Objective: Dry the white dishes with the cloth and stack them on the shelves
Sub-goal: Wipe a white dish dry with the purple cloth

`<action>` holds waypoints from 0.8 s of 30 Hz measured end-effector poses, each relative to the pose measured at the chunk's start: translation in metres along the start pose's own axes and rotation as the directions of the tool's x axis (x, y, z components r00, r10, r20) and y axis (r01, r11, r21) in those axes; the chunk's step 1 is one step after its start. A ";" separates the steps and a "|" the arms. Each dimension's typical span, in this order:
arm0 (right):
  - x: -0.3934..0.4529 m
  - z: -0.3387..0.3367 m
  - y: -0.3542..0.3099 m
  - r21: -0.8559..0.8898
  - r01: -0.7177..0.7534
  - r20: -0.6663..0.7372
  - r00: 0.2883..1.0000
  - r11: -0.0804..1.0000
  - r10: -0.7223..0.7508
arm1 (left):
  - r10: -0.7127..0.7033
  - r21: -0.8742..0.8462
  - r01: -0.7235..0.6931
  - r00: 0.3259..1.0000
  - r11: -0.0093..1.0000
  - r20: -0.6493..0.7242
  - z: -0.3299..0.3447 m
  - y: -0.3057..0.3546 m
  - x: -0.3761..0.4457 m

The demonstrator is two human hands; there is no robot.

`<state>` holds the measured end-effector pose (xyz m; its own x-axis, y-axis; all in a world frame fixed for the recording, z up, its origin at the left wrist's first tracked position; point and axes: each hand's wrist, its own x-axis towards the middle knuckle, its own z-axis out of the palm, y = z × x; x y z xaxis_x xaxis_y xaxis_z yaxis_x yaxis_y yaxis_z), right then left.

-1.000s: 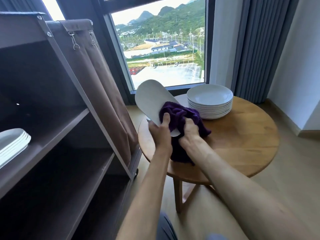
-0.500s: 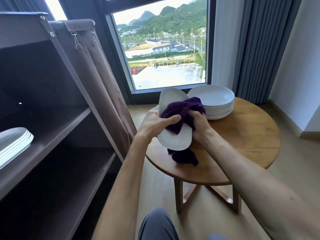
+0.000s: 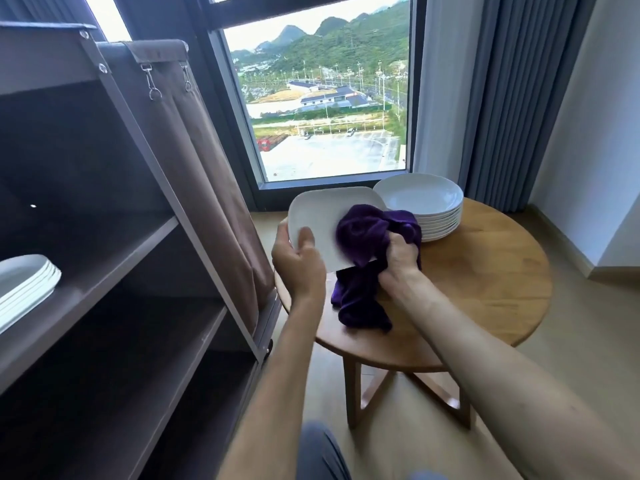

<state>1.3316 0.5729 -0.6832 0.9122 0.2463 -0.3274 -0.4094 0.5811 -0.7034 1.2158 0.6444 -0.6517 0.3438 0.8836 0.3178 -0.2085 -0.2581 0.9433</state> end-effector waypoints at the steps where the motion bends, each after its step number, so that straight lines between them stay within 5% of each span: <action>1: 0.004 -0.005 -0.008 -0.046 0.025 0.042 0.999 0.999 -0.023 | 0.031 0.029 -0.034 0.995 0.999 0.093 -0.009 0.004 0.010; 4: 0.009 -0.015 -0.023 -0.218 0.012 0.241 0.969 0.976 0.042 | 0.111 0.149 -0.165 0.942 0.975 0.316 -0.023 0.024 0.040; 7: 0.005 -0.012 -0.022 -0.209 -0.038 0.289 0.952 0.977 0.098 | 0.009 0.195 -0.088 0.927 0.977 0.374 -0.019 0.044 0.055; 11: -0.005 0.011 -0.007 -0.046 -0.106 0.120 0.987 0.993 0.110 | -0.230 -0.242 0.228 0.973 0.943 0.019 -0.007 0.041 0.035; 14: -0.018 0.021 0.017 0.046 -0.202 0.007 0.979 0.978 0.202 | -0.366 -0.499 0.359 0.926 0.788 0.089 0.013 0.023 0.008; 17: -0.033 0.017 0.032 0.080 -0.278 0.038 0.961 0.957 0.275 | -0.342 -0.337 0.326 0.940 0.883 0.012 0.028 0.009 -0.009; 19: -0.032 0.005 0.028 0.030 -0.196 0.067 0.979 0.980 0.194 | -0.300 -0.202 0.297 0.954 0.933 0.019 0.023 0.007 -0.004; 24: -0.029 -0.007 0.005 -0.196 -0.090 0.244 0.960 0.976 0.138 | -0.217 0.150 0.175 0.915 0.973 0.340 -0.003 0.019 0.030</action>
<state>1.3027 0.5630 -0.6817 0.8234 0.5056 -0.2576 -0.4856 0.3930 -0.7809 1.2196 0.6675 -0.6247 0.6713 0.7316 0.1187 -0.0055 -0.1553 0.9879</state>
